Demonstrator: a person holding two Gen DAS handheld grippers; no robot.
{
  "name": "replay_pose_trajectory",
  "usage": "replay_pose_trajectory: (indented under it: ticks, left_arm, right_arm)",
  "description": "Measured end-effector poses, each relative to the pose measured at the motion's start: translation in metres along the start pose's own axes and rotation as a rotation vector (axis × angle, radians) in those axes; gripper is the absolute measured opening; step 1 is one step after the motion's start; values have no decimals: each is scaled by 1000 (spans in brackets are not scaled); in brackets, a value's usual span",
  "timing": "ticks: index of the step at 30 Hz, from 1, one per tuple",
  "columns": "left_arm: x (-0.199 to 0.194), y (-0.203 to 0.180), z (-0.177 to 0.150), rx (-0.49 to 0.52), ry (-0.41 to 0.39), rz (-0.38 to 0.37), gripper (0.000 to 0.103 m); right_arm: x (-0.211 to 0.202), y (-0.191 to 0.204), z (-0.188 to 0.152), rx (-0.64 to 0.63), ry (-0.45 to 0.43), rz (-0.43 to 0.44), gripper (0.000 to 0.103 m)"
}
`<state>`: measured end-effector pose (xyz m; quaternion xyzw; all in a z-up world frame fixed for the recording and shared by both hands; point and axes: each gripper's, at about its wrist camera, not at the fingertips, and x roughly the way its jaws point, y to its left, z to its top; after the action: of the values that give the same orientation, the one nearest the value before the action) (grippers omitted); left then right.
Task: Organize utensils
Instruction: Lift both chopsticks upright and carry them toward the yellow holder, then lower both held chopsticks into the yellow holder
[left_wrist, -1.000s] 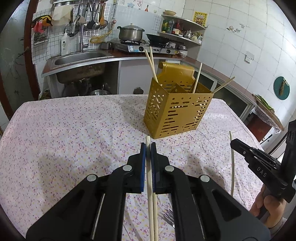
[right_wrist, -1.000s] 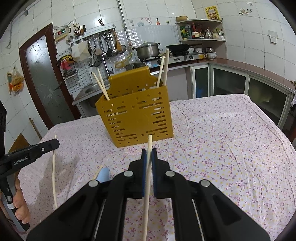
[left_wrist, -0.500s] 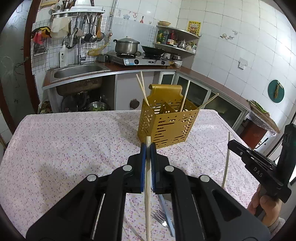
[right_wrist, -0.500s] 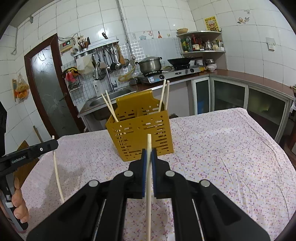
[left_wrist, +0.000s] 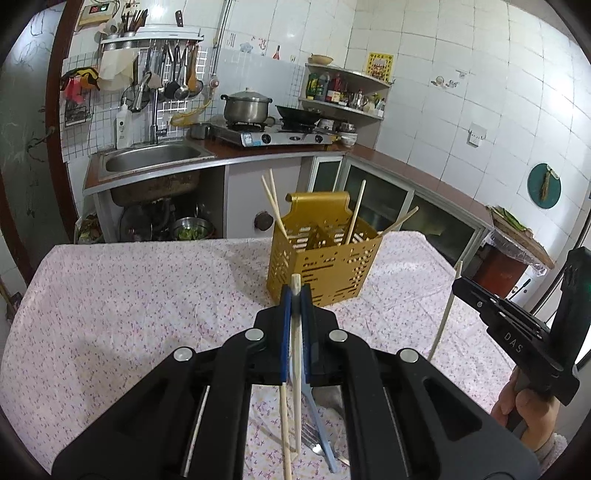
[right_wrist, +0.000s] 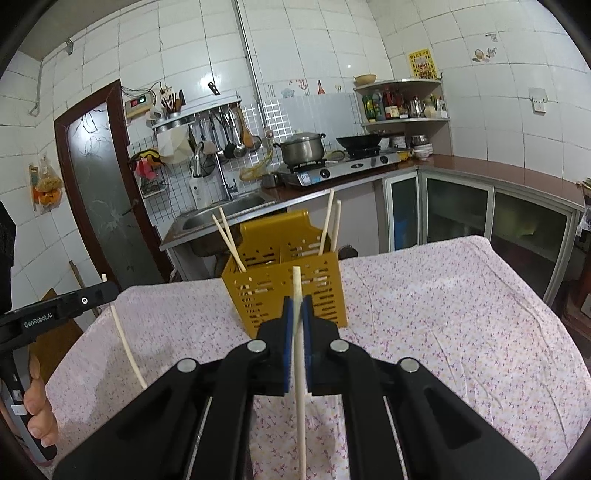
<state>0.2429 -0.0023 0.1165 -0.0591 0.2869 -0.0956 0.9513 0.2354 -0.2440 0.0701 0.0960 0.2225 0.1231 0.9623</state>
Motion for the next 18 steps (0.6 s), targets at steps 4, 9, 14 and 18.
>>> replay_pose_trajectory:
  ticks: [4, 9, 14, 18]
  left_arm:
    - [-4, -4, 7, 2, -15, 1, 4]
    - [-5, -8, 15, 10, -28, -1, 4]
    - [-1, -8, 24, 7, -30, -2, 4]
    - [3, -9, 34, 7, -35, -4, 4]
  right_arm:
    - [-4, 2, 10, -7, -17, 0, 5]
    - [-6, 2, 22, -12, -36, -3, 5]
    - [-2, 1, 31, -22, -37, -9, 5]
    - [1, 1, 37, -26, -37, -15, 5]
